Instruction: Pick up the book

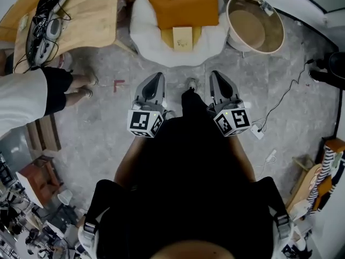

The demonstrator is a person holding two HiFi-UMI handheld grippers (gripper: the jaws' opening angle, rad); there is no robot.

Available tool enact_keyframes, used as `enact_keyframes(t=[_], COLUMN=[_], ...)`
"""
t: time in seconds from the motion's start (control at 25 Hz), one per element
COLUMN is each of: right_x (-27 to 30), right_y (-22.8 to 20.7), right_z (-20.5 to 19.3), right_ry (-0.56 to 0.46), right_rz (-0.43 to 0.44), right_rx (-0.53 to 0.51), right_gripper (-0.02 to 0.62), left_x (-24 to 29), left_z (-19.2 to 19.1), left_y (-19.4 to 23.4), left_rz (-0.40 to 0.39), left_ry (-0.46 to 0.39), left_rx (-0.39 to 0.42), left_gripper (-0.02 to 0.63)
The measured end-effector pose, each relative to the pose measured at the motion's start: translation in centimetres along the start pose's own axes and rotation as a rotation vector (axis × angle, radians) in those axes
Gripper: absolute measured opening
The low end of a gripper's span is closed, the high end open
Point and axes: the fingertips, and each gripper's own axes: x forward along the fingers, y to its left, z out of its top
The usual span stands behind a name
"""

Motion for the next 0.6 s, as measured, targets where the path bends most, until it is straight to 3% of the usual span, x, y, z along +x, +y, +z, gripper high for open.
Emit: enact_keyframes(t=[0.28,0.6], right_x=[3.0,6.1], right_y=[-5.9,-9.2], right_z=[2.1,2.8], right_ry=[0.004,0.028], right_rz=[0.035,0.104], right_rx=[0.03,0.038], right_gripper=[-0.002,-0.002], left_x=[5.2,8.0], left_z=[1.5,1.3], left_y=[-0.8,0.7], left_rz=[0.048,0.125], left_ry=[0.017,0.046], left_rx=[0.044,0.042], left_gripper=[0.002,0.002])
